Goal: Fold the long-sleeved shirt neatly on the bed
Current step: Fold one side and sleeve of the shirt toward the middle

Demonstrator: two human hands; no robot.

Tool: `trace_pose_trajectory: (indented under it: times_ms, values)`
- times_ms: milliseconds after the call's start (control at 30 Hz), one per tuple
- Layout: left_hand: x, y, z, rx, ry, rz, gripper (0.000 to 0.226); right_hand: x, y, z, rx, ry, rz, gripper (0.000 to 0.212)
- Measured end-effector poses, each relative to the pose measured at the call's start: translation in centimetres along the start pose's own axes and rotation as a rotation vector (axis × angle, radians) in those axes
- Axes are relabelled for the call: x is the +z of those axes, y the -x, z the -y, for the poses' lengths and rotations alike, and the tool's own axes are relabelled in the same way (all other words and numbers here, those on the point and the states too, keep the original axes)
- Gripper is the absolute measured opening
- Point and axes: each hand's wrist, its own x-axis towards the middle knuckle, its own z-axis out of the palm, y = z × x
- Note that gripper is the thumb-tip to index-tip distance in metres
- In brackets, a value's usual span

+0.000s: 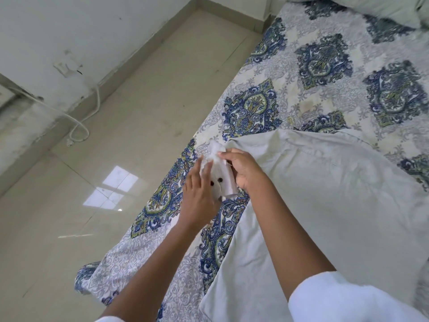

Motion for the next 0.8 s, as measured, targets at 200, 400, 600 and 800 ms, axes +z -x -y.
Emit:
trace_pose_trajectory:
  times_ms: [200,400,600,800]
  values:
    - [-1.6,-4.1,-7.1,0.000,0.147,-0.026,0.034,-6.7,2.4,4.6,-0.030,0.007,0.041,0.021]
    - [2.9,-2.4,-16.2,-0.165,0.888,0.327,0.015,-16.6,5.7,6.0,0.156,0.349,-0.117,0.036]
    - [6.3,-0.3,-20.2,-0.235,1.144,0.349,0.018,-21.9,9.4,5.4,0.153,0.410,-0.018,0.025]
    - [7.3,-1.4,-14.7,-1.007,1.442,-0.199,0.031,-19.7,8.7,2.2,0.052,0.237,0.124,0.036]
